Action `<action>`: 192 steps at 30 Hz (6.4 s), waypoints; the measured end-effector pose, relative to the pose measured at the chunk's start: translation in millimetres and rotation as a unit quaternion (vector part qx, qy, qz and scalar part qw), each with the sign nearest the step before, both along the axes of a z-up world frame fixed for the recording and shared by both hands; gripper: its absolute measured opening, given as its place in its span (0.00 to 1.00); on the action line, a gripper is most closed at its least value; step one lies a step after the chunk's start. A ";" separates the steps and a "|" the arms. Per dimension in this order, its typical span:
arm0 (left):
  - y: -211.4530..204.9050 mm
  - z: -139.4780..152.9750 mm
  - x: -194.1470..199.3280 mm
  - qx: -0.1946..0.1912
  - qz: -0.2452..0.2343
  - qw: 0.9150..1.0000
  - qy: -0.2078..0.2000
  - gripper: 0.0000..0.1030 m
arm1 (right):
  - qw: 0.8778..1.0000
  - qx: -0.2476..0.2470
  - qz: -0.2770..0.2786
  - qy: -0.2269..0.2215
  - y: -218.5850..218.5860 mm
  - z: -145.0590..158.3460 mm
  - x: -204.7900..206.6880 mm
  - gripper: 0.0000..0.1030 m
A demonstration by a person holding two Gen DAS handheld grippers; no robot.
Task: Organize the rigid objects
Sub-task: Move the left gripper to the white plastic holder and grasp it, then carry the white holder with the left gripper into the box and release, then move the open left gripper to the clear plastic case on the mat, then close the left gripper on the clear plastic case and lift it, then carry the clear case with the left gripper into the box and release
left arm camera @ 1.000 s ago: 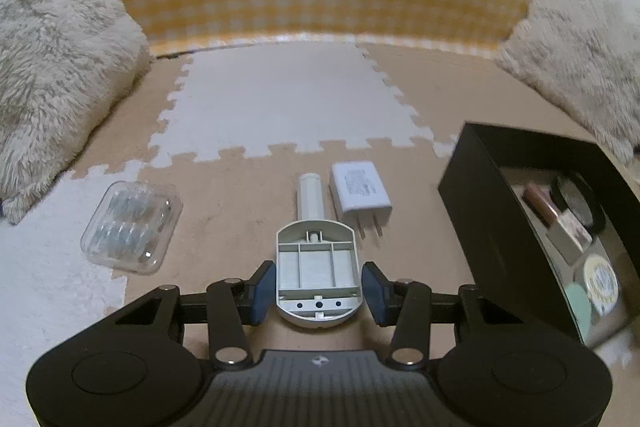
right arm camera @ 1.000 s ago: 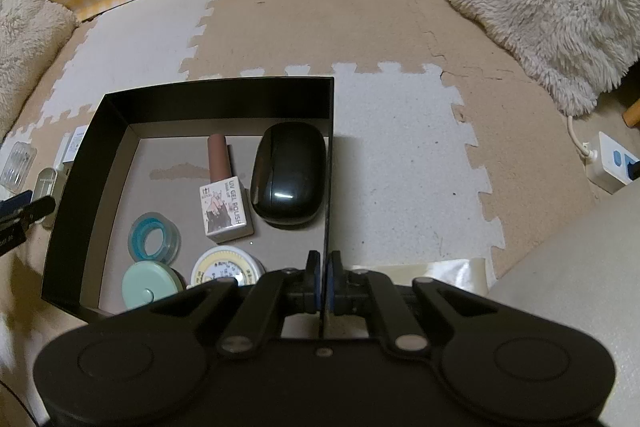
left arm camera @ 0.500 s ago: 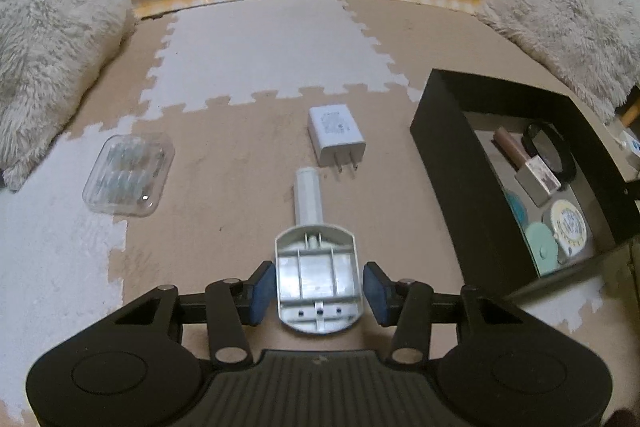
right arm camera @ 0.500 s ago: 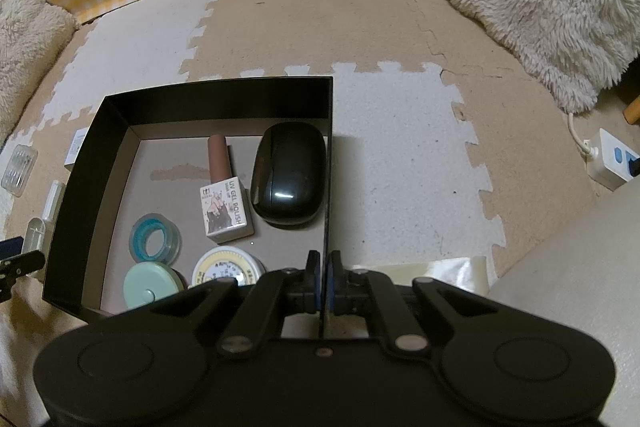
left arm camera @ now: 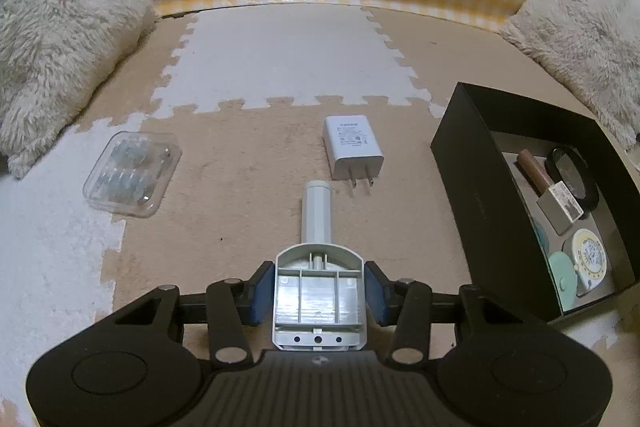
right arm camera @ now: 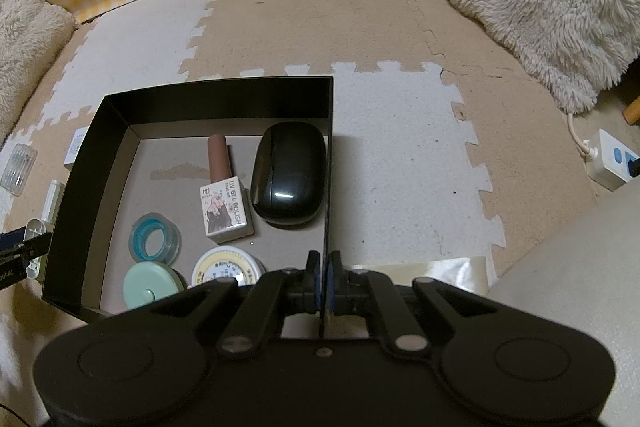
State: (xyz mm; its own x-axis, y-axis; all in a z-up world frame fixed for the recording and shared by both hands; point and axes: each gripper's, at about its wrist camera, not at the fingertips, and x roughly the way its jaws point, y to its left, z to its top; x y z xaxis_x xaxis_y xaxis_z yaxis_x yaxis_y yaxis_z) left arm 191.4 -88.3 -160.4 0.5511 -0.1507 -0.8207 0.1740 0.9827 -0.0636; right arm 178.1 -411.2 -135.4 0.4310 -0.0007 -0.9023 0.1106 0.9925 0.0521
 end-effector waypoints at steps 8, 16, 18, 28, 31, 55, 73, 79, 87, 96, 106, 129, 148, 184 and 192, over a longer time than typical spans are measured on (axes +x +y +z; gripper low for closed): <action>11.2 14.6 -12.8 -0.028 0.039 0.999 -0.011 0.47 | 1.000 0.000 -0.001 0.000 -0.2 -0.4 -0.1 0.04; 11.9 49.5 -23.1 -0.067 0.043 0.995 -0.052 0.47 | 1.000 0.005 -0.003 -0.001 -1.3 -0.2 -1.0 0.04; 4.6 59.8 -25.3 -0.079 0.030 0.994 -0.063 0.47 | 1.000 0.006 -0.004 -0.001 -1.5 -0.1 -1.1 0.04; -46.7 95.9 -25.4 -0.131 -0.032 0.987 -0.089 0.47 | 1.000 0.009 -0.007 -0.002 -3.7 0.3 -1.5 0.04; -65.1 94.6 -22.1 -0.152 -0.036 0.984 -0.082 0.47 | 1.000 0.007 -0.006 -0.003 -3.0 0.1 -1.4 0.04; -137.9 21.1 27.9 -0.176 0.066 0.982 0.014 0.49 | 1.000 0.015 -0.014 -0.004 -4.0 -0.6 -0.8 0.04; -141.2 39.0 0.3 -0.123 -0.027 0.992 0.025 0.81 | 1.000 0.016 -0.016 -0.001 -5.0 -1.0 -0.5 0.04; -139.4 46.6 -11.8 -0.117 -0.050 0.992 0.025 0.87 | 1.000 0.019 -0.017 -0.001 -5.4 -0.7 -0.3 0.04; -133.1 60.5 -26.0 -0.106 -0.076 0.991 0.007 0.96 | 1.000 0.019 -0.017 -0.002 -5.3 -0.8 -0.5 0.04; -112.6 75.5 -38.6 -0.101 -0.104 0.989 -0.011 1.00 | 1.000 0.018 -0.016 -0.002 -5.1 -0.9 -0.7 0.04; -66.2 91.3 -43.1 -0.099 -0.125 0.985 -0.065 1.00 | 1.000 0.017 -0.015 -0.001 -4.2 -0.8 -0.4 0.04; 70.1 34.3 36.4 0.013 -0.027 0.995 -0.095 1.00 | 1.000 0.005 -0.010 0.008 -0.6 -1.1 2.0 0.04; 117.6 -6.8 95.5 0.047 -0.046 0.995 -0.074 1.00 | 1.000 -0.025 0.004 0.015 7.4 -0.9 4.3 0.03; 73.4 36.7 57.4 -0.038 -0.011 0.997 -0.072 0.71 | 1.000 -0.014 -0.003 0.022 4.4 -4.4 3.8 0.03; 19.0 63.2 29.1 -0.095 -0.050 0.991 -0.081 0.71 | 1.000 0.009 -0.024 -0.009 -2.3 6.8 -0.2 0.03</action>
State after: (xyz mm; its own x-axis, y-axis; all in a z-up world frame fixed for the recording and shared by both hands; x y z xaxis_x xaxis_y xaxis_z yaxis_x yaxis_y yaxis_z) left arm 220.5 -69.3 -97.2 0.6481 -0.3546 -0.6739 0.2921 0.9330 -0.2101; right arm 177.9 -413.4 -128.6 0.4475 -0.0053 -0.8943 0.1568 0.9850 0.0726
